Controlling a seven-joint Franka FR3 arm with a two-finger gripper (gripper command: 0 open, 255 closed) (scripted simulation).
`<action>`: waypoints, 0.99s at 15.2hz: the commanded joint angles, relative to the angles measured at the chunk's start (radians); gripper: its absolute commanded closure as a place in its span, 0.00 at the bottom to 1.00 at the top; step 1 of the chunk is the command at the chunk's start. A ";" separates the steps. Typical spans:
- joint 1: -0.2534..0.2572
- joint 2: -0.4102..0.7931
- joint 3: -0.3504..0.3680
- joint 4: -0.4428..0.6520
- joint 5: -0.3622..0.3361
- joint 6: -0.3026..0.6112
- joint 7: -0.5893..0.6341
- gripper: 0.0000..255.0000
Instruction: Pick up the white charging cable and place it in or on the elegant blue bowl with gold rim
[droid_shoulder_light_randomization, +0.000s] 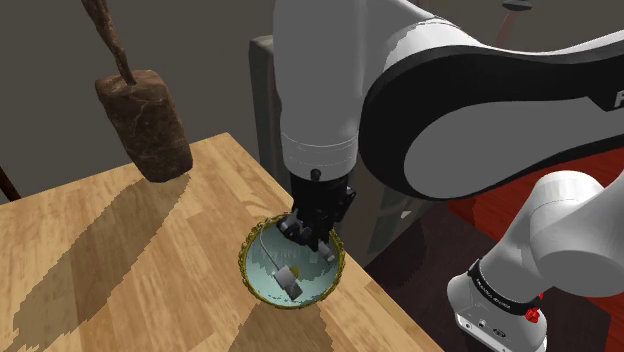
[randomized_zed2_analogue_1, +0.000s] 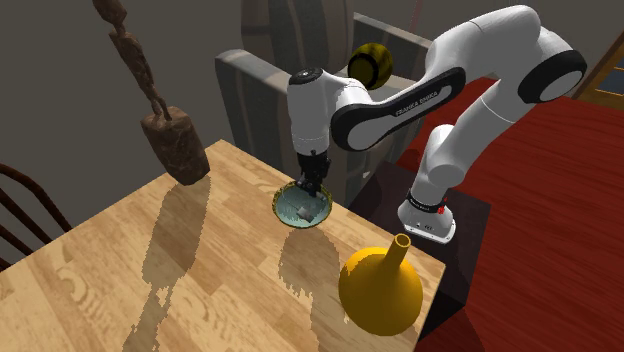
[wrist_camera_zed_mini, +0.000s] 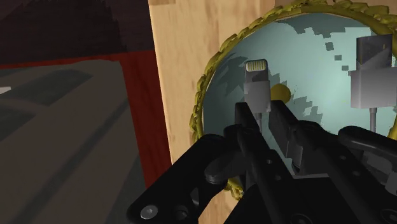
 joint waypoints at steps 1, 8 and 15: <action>0.001 0.001 0.002 -0.018 0.002 0.019 -0.002 1.00; 0.001 0.001 0.002 -0.018 0.002 0.019 -0.001 1.00; 0.000 -0.006 -0.004 0.010 0.000 -0.015 -0.002 0.00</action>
